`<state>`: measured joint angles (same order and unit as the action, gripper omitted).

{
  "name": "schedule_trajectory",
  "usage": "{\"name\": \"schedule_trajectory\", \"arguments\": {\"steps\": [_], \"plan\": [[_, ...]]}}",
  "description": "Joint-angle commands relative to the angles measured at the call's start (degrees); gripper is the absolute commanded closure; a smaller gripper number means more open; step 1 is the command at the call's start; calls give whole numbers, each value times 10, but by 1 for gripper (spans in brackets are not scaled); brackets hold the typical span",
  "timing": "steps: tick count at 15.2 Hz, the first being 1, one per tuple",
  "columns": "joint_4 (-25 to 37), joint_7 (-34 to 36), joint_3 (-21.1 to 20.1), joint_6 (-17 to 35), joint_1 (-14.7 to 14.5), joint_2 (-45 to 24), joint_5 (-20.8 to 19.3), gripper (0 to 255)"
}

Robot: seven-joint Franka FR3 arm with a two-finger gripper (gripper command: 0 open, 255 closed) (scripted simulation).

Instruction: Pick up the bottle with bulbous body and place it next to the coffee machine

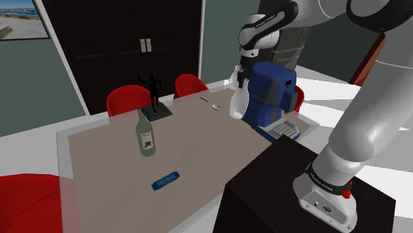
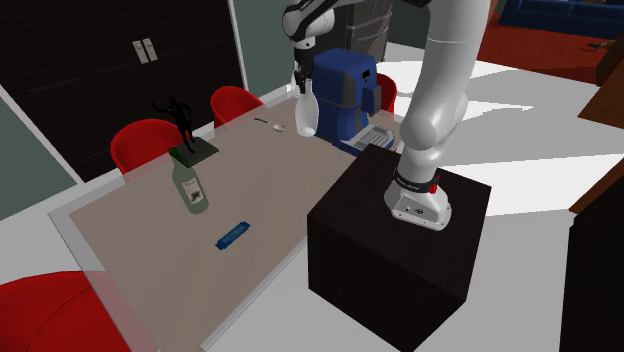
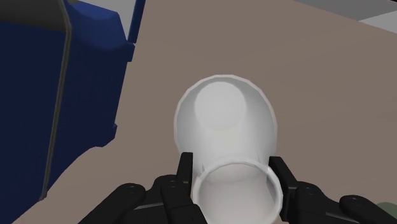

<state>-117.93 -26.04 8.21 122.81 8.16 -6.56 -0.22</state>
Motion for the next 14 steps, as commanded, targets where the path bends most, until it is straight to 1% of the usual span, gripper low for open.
{"name": "schedule_trajectory", "arguments": {"steps": [1,14], "plan": [[-4,0,0,13,0,-9,1,255],[-38,-6,-3,104,2,-66,12,255]]}}
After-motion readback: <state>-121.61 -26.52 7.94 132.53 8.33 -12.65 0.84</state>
